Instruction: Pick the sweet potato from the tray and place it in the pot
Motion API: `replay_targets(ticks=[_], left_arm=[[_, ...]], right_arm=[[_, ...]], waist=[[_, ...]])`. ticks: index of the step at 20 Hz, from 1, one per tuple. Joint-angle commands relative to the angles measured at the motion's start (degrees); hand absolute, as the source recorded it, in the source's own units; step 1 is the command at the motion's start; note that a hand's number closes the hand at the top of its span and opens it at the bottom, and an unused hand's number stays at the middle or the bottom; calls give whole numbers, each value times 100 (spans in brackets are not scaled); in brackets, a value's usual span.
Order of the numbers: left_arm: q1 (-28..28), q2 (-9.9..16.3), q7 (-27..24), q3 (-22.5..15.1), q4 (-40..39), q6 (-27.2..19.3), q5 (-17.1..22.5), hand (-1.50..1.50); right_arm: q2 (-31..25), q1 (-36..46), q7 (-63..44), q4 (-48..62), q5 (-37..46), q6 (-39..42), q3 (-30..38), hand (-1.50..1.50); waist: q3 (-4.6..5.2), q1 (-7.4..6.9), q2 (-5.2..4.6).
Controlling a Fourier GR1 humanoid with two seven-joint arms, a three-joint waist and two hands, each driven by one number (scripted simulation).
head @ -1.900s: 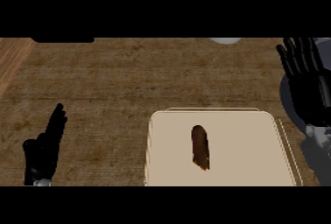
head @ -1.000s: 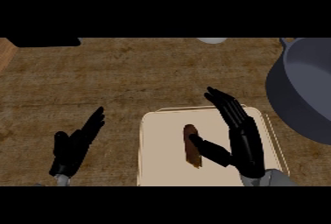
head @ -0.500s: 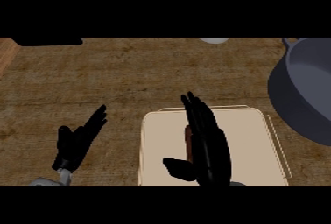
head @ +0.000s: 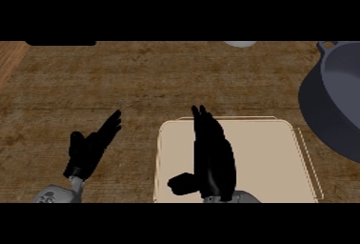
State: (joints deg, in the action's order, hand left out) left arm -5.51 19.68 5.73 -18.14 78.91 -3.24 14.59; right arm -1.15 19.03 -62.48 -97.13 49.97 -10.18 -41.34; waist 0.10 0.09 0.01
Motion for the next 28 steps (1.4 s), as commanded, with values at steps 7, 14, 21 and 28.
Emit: replay_targets(ticks=[7,14,21,28], left_arm=[[228,-84,-89,168,-22,268,-192,0],[49,-533,300,341,219,151,-564,0],[-41,-747,107,340,-115,229,-695,0],[85,-655,191,652,50,405,-774,0]], right_arm=[[-416,-1119,118,-128,114,350,29,-150],[-461,-1145,691,-446,27,695,878,-150],[-406,-1746,1820,-601,-845,92,997,-150],[-228,-2013,3024,118,-1522,-346,1470,-150]], waist=[[-10,7,6],[-11,-6,4],[-13,6,-3],[-12,-14,0]])
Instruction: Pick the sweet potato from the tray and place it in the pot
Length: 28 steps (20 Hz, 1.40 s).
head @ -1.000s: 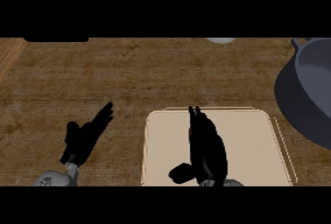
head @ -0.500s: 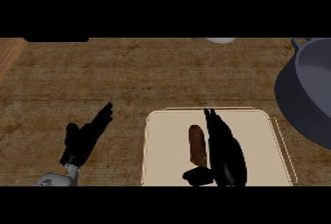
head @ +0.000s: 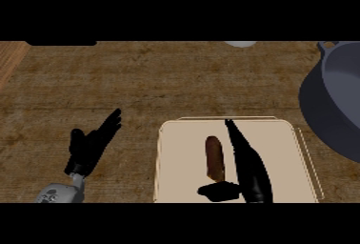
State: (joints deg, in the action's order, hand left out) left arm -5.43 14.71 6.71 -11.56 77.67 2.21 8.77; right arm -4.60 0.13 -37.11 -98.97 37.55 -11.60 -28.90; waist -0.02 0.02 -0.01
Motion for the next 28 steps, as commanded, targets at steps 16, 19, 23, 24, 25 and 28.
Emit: replay_targets(ticks=[16,19,23,24,25,28], left_arm=[[-331,-303,58,460,-339,367,-332,0],[-338,-502,319,334,-106,69,-439,0],[-93,-334,479,329,236,214,-381,0],[111,-365,192,424,144,124,-360,0],[284,-241,184,400,230,214,-371,0],[239,-217,196,621,131,111,-275,0]], right_arm=[[215,31,2455,2090,-828,-304,726,150],[448,128,2866,2582,-1022,-671,680,150],[-243,-776,4034,1792,-2042,-335,1433,150],[-573,-1193,4317,1535,-2474,-182,1803,150],[-806,-1090,4336,1343,-2837,-33,2319,150],[-1009,-1231,4549,1410,-3586,158,3186,150]], waist=[[1,2,-3],[-2,-24,-8],[-9,51,8],[-20,187,22],[-33,252,53],[-80,621,71]])
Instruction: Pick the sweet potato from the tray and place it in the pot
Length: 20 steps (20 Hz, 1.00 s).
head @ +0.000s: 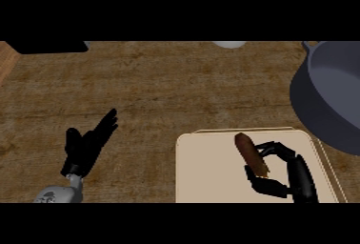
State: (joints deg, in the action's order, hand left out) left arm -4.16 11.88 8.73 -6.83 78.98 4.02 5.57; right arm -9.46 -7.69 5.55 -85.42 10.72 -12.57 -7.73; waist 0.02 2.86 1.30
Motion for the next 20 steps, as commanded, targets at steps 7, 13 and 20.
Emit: replay_targets(ticks=[7,13,20], left_arm=[[183,35,-69,111,123,-25,64,0],[-41,-189,-193,-170,-250,-147,-303,0],[67,-82,-35,-96,96,131,-171,0]], right_arm=[[-2020,-900,1772,974,-2389,1651,3164,150],[-3011,-939,3226,3110,-2667,2930,4113,150],[-3869,-455,4110,4355,-2022,2745,4355,150]], waist=[[-55,158,-82],[-28,-181,-144],[-11,-304,-128]])
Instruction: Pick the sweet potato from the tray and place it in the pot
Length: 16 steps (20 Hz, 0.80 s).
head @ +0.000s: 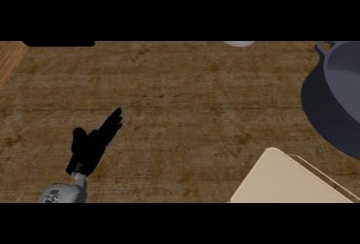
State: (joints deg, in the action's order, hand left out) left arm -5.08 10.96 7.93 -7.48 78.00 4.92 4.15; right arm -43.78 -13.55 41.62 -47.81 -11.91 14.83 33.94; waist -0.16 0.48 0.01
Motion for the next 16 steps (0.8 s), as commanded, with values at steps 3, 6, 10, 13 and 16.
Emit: replay_targets(ticks=[3,6,10,13,16], left_arm=[[40,58,-343,118,-308,127,-102,0],[384,-46,-122,-18,231,130,-77,0],[-137,-120,247,90,48,6,-131,0],[156,-171,-274,-11,-111,49,-288,0],[233,-174,-175,-73,117,41,-346,0]], right_arm=[[-557,354,481,529,551,-436,71,150],[-875,157,83,156,461,-319,258,150],[-979,578,-969,-557,693,-837,16,150],[-1306,1182,-1711,-658,792,-757,-193,150],[-1417,1490,-2371,-994,1020,-763,-548,150]], waist=[[14,-52,-9],[19,-42,5],[24,-40,-1],[21,-87,-7],[20,-106,-7]])
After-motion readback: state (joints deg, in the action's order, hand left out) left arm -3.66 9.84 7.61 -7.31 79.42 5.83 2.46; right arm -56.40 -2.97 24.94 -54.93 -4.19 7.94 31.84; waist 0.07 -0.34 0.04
